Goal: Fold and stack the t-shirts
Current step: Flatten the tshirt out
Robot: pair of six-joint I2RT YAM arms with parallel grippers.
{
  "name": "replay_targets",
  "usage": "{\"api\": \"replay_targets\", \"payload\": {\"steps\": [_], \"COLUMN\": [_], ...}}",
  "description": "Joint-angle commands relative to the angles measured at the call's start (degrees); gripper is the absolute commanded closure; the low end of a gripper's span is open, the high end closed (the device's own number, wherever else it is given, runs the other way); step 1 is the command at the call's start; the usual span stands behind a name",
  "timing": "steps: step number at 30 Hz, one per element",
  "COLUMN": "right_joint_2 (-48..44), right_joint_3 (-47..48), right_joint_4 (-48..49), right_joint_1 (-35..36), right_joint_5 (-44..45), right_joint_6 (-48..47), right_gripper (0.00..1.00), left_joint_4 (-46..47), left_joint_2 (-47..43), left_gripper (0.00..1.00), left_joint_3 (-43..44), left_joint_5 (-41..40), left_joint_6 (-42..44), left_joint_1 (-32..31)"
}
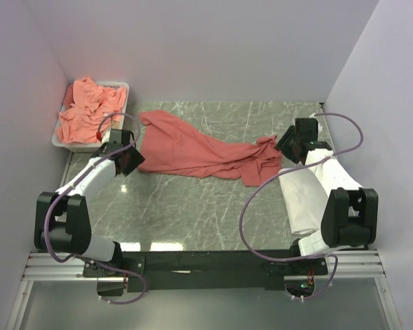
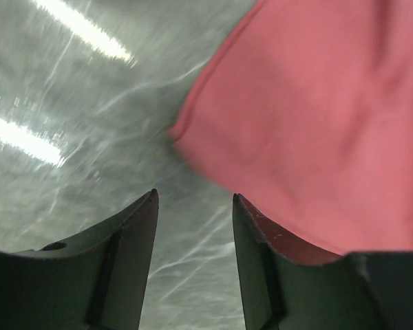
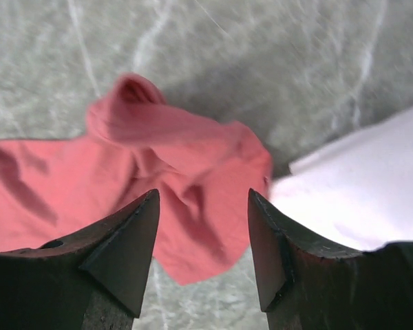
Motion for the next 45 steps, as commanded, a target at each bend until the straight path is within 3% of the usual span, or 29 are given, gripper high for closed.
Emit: {"api": "replay_targets", "payload": {"steps": [1, 9, 14, 18, 22, 26, 30, 37, 43, 45], "right_joint_2": [-3.4, 2.7, 3.7, 3.8, 7.1, 9.5, 11.3, 16.0, 20.6, 21.6], "right_joint_3": [-3.0, -2.7, -5.7, -7.5, -5.6, -3.8, -1.6, 3.3, 6.3, 7.1], "right_joint_4": [1.3, 4.3, 6.7, 9.1, 9.4, 8.4, 7.9, 8.4, 9.3, 8.9], "right_joint_1": [0.3, 0.3, 0.3, 0.4, 0.3, 0.3, 0.3, 0.4, 0.7, 0.9], "right_joint_5": [3.0, 2.7, -0.9, -0.6, -1.2, 1.0, 3.7, 0.6, -1.8, -2.9], "right_joint_6": [-0.1, -1.0, 2.3, 2.6, 1.6, 1.1, 0.5, -0.9, -1.0, -0.7], "right_gripper": [0.39, 0.40, 0.40, 0.40, 0.40, 0.40, 0.40, 0.43, 0.56, 0.66], "left_joint_4": [4.5, 6.9, 6.9, 5.7, 3.8, 1.9, -0.3, -3.5, -6.1, -6.7], "left_joint_2": [-0.5, 6.0, 10.4, 13.4, 15.5, 15.6, 16.0, 15.2, 15.1, 15.1], "left_gripper": [0.47, 0.45, 0.51, 0.62, 0.86, 0.99, 0.99, 0.99, 1.00, 1.00], "left_joint_3": [-2.7, -2.0, 1.0, 4.0, 7.6, 12.4, 17.1, 23.8, 28.7, 29.9], "left_joint_5": [-0.9, -1.3, -2.9, -3.8, -5.4, -7.3, -8.1, -6.9, -5.4, -4.5], "left_joint_6": [-1.7, -3.7, -4.9, -5.4, -4.8, -3.0, -1.5, 1.1, 2.6, 3.0], "left_joint_1": [-0.9, -1.5, -1.6, -1.6, -1.6, -1.5, -1.5, -0.3, 0.1, 0.4]}}
